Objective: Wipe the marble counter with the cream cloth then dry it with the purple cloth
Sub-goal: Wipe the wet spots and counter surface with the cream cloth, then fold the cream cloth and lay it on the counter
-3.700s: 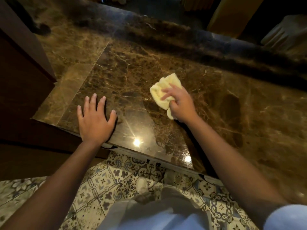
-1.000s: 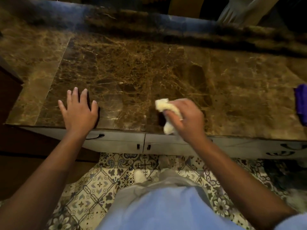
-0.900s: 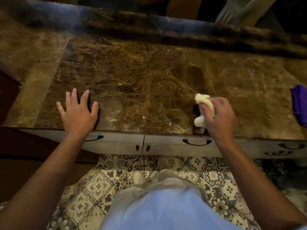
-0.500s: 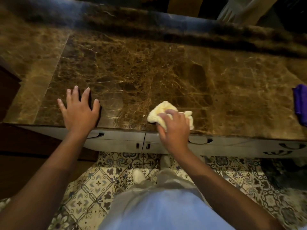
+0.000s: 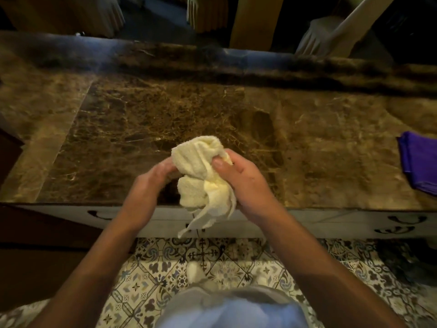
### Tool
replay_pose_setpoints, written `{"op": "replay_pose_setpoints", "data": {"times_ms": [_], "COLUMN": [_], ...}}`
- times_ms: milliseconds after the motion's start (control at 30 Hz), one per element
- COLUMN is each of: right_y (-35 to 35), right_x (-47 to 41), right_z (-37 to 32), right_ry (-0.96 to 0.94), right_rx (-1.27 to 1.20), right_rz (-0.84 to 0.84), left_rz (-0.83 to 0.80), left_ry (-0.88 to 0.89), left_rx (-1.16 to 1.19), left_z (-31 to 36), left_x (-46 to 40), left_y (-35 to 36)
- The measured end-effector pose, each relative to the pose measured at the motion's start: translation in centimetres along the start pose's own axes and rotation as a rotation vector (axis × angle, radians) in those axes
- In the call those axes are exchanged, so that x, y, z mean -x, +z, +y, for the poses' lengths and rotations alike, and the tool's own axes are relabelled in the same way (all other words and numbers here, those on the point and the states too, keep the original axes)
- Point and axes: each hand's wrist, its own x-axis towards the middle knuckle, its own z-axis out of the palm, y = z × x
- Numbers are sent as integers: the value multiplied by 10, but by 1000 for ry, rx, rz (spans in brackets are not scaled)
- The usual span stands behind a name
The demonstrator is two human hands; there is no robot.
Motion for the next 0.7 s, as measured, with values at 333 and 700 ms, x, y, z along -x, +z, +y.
{"op": "replay_pose_setpoints", "data": {"times_ms": [333, 700], "right_y": [-120, -236], "right_x": [93, 179], "right_z": [-12, 16], "right_ry": [19, 216], "right_rx": [-581, -235], "right_rz": [262, 239], "left_rz": [48, -58], "left_ry": [354, 164], "left_rx": [-108, 99], "left_z": [62, 112], "left_x": [-12, -9], "left_y": [161, 308]}}
